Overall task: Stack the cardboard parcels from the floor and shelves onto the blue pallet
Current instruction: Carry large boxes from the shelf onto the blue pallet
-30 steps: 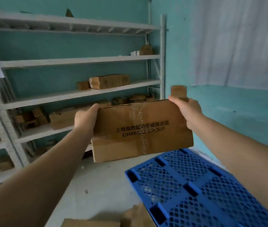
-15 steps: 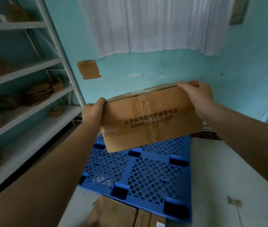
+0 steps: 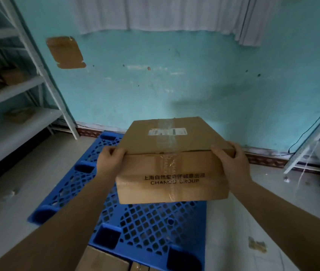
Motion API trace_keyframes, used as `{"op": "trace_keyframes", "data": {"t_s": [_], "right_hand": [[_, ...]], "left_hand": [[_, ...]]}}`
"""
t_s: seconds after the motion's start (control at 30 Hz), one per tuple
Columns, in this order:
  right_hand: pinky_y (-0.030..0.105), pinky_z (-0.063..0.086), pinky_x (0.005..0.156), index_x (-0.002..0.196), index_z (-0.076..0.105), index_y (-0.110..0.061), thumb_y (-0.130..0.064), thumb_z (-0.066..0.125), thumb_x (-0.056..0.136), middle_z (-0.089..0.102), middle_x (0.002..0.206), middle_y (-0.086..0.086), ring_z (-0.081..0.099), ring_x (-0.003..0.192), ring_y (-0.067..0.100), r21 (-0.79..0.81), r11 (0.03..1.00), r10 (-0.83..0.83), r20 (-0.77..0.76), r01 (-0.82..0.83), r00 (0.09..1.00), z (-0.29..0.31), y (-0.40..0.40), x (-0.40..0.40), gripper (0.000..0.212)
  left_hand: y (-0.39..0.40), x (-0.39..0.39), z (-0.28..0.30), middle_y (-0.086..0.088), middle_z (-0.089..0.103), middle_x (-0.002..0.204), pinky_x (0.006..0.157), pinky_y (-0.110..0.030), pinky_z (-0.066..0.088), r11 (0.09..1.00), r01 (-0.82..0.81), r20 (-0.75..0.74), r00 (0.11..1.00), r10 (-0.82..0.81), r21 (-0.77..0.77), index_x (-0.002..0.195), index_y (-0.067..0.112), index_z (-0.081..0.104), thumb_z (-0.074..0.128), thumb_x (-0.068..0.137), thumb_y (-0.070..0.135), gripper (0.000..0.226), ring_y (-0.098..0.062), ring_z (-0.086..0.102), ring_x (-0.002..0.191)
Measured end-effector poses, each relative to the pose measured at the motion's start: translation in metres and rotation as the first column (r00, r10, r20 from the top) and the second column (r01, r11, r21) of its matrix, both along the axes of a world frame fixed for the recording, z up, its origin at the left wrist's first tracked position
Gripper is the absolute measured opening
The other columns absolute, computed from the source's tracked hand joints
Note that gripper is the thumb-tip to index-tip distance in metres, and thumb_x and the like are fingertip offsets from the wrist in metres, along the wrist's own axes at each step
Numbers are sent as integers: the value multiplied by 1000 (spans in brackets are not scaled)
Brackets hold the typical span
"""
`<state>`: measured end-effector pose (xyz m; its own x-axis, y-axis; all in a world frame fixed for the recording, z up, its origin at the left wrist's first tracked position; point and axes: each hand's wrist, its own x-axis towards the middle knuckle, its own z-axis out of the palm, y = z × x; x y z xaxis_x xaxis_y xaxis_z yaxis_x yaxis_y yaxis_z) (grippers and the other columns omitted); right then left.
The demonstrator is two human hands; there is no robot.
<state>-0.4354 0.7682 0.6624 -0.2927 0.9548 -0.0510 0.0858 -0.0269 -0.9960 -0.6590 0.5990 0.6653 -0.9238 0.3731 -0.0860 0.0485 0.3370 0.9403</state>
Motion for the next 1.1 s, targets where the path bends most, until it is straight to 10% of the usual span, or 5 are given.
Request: {"op": "trace_keyframes", "data": {"t_s": [0.2, 0.4, 0.7, 0.87, 1.1], "right_hand": [[44, 51, 92, 126, 49, -24, -28, 73, 79, 56, 116, -1, 58, 105, 21, -88, 996, -29, 51, 34, 998, -150, 3, -38, 53], [29, 52, 60, 124, 49, -26, -20, 72, 79, 59, 109, -2, 61, 96, 19, -203, 978, -29, 84, 46, 996, -312, -22, -37, 51], [48, 46, 99, 130, 43, -24, -23, 83, 68, 55, 120, -2, 54, 109, 22, -470, 880, 270, 383, -65, 883, -542, -87, 12, 74], [41, 37, 108, 143, 29, -18, -22, 89, 57, 41, 139, 1, 41, 129, 23, -345, 938, 233, 593, -18, 771, -606, -134, 27, 105], [47, 32, 111, 148, 15, -3, -30, 89, 58, 34, 147, 16, 33, 136, 33, -205, 977, 99, 675, 57, 731, -621, -134, -4, 119]], "left_hand": [[10, -42, -129, 0, 53, 85, 71, -36, 45, 999, 48, 80, 996, -48, -3, 99, 11, 55, 57, 88, 25, 18, -19, 52, 80], [-15, -54, -297, -10, 59, 103, 84, -48, 50, 996, 85, 237, 968, -79, -12, 100, 14, 57, 60, 87, 20, 14, -29, 58, 91], [-105, 37, -529, -7, 47, 120, 87, -41, 45, 973, 46, 498, 864, 76, -228, 134, 6, 40, 61, 85, 2, 53, -29, 51, 104], [-125, 69, -580, -10, 40, 134, 94, -48, 44, 975, -17, 620, 769, 154, -221, 140, 13, 34, 70, 72, -7, 80, -34, 47, 116], [-93, 25, -595, -2, 47, 134, 96, -44, 45, 937, 133, 397, 918, 7, -324, 139, 27, 35, 71, 75, 11, 75, -28, 49, 117]]}}
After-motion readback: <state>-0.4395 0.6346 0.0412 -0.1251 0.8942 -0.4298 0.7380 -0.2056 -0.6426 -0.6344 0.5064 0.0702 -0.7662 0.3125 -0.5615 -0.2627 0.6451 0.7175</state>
